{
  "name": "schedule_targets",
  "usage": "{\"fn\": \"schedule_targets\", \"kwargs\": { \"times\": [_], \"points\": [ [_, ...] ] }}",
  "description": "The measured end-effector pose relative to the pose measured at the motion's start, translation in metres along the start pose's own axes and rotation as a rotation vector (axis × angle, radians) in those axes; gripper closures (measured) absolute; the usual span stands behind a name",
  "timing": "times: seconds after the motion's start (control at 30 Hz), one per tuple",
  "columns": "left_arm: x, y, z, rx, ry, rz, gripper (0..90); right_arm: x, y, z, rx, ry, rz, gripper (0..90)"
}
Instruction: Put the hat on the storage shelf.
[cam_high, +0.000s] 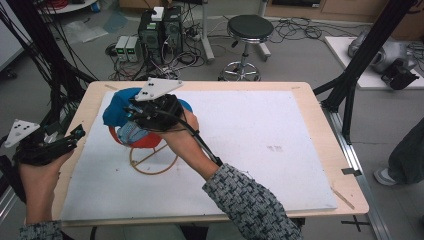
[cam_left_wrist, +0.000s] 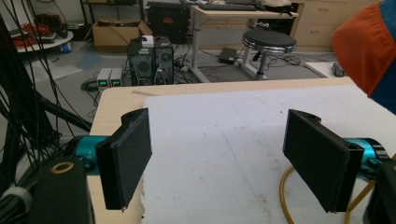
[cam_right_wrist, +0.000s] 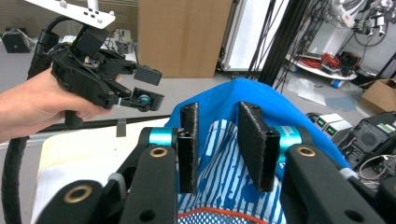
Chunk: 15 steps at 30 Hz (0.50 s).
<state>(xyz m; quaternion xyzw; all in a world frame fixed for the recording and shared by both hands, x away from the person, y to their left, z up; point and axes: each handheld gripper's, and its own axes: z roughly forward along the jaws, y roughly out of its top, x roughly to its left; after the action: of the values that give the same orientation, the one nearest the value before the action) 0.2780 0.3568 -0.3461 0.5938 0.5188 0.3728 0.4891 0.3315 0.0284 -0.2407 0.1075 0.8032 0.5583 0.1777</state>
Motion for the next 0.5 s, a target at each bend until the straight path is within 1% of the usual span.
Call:
{"fn": "schedule_targets", "kwargs": {
  "times": [0.17, 0.37, 0.4, 0.43, 0.47, 0.5],
  "points": [
    [0.001, -0.001, 0.000, 0.000, 0.004, -0.006, 23.8, -0.004, -0.002, -0.004, -0.004, -0.013, 0.012, 63.9],
    [0.002, 0.000, -0.001, -0.003, 0.005, -0.005, 23.8, -0.005, -0.004, -0.007, -0.013, -0.016, 0.018, 60.7],
    [0.002, 0.000, -0.001, -0.004, 0.005, -0.007, 23.8, -0.006, -0.004, -0.008, -0.014, -0.021, 0.020, 58.8],
    [0.002, 0.000, -0.001, -0.004, 0.005, -0.009, 23.8, -0.007, -0.004, -0.011, -0.025, -0.032, 0.025, 54.9],
    [0.002, 0.000, -0.001, -0.003, 0.005, -0.008, 23.8, -0.007, -0.004, -0.011, -0.025, -0.032, 0.025, 54.9],
    [0.003, 0.000, -0.001, -0.004, 0.006, -0.008, 23.8, -0.009, -0.004, -0.015, -0.028, -0.043, 0.032, 53.1]
  ]
}}
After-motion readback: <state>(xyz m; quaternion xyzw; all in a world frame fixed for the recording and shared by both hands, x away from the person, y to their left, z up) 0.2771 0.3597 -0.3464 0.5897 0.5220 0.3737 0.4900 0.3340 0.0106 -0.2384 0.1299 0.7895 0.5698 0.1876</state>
